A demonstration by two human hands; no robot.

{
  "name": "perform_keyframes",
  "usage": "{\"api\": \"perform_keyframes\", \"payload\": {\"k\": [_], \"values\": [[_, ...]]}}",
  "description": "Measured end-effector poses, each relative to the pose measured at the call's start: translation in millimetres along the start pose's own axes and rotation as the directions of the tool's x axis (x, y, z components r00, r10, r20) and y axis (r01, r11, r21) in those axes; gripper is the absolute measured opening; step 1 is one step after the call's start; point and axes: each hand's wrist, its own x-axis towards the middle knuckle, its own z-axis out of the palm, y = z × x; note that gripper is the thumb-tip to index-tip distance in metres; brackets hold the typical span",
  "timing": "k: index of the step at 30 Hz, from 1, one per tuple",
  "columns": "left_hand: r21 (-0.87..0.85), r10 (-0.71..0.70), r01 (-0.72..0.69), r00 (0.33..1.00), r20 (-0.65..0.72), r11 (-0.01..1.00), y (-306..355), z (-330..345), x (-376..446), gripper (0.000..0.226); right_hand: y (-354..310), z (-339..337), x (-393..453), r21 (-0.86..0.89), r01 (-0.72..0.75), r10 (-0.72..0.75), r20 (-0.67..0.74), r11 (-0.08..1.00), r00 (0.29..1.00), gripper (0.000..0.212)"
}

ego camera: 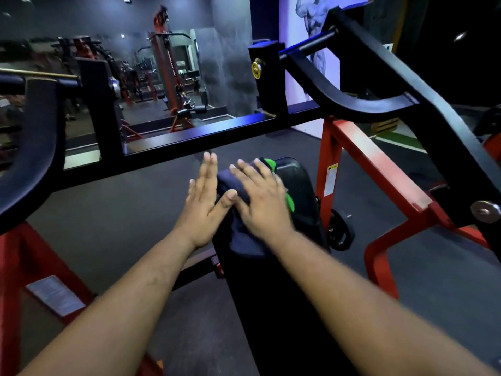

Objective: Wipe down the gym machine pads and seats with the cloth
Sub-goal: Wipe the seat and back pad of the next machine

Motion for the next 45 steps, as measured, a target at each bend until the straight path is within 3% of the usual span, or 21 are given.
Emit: {"api": "perform_keyframes", "payload": {"k": [1,3,5,9,13,16,22,24,27,30,32,34,36,40,45], "values": [[0.02,-0.021,0.02,1.0,0.008,1.0,-1.3,-3.9,-7.9,0.101,23.7,-4.7,4.5,-0.061,0.0,0.001,0.013,0.998,1.0,0.061],[0.124,-0.045,0.038,0.998,0.054,0.992,-4.6,-11.5,-21.5,0.101,59.7,-15.3,17.7,-0.081,-0.252,0.252,-0.018,0.964,0.968,0.061],[0.19,-0.065,0.05,0.995,0.074,0.981,-8.4,-17.5,-26.0,0.103,41.8,-8.1,25.2,-0.01,-0.449,0.448,-0.065,0.893,0.892,0.058],[0.102,-0.097,0.098,0.995,-0.019,0.99,-15.8,-21.5,-26.1,0.104,-42.5,17.1,-0.8,-0.007,-0.219,0.217,-0.102,0.976,0.971,0.059],[0.168,-0.11,0.1,0.993,0.049,0.981,-14.2,-14.7,-35.2,0.094,-38.3,27.2,-73.6,0.007,-0.002,0.002,-0.023,1.0,1.0,0.065],[0.209,-0.092,0.072,0.992,0.089,0.975,-12.6,-12.4,-47.5,0.1,-24.3,26.1,-105.7,-0.03,0.082,-0.081,0.018,0.996,0.997,0.065],[0.034,-0.129,0.131,0.99,-0.052,0.991,-16.3,-24.3,-53.8,0.106,-60.1,13.0,14.2,-0.088,-0.047,0.045,-0.022,0.995,0.999,0.056],[0.051,-0.098,0.104,0.99,-0.103,0.993,-17.6,-27.0,-51.6,0.105,-61.3,17.5,-4.4,-0.11,0.085,-0.083,0.02,0.99,0.996,0.054],[0.187,-0.06,0.074,0.995,-0.08,0.98,-14.7,-25.2,-49.9,0.098,-40.6,31.0,-83.5,-0.154,0.358,-0.344,0.107,0.921,0.933,0.052],[0.307,-0.026,0.018,0.999,0.021,0.951,-5.2,-13.4,-51.0,0.098,-0.8,35.7,-142.5,-0.154,0.443,-0.428,0.123,0.883,0.895,0.064],[0.403,0.002,-0.032,0.997,0.076,0.915,0.7,-5.0,-49.9,0.099,39.4,26.9,-140.1,-0.169,0.329,-0.318,0.087,0.929,0.944,0.075],[0.517,0.009,-0.056,0.996,0.092,0.854,2.7,4.4,-45.6,0.099,74.0,10.9,-104.9,-0.122,0.033,-0.035,-0.016,0.992,0.999,0.074],[0.618,0.037,-0.082,0.996,0.085,0.782,4.4,13.6,-35.7,0.095,79.9,-3.1,-51.7,-0.063,-0.154,0.151,-0.058,0.986,0.987,0.064],[0.749,0.143,-0.14,0.988,0.061,0.648,6.1,31.8,-14.9,0.092,54.3,-4.2,-4.1,-0.049,-0.199,0.197,-0.041,0.979,0.98,0.063],[0.787,0.218,-0.148,0.976,0.018,0.599,0.4,41.6,-14.8,0.09,86.8,16.9,-130.9,0.001,-0.341,0.341,-0.048,0.94,0.939,0.061]]}}
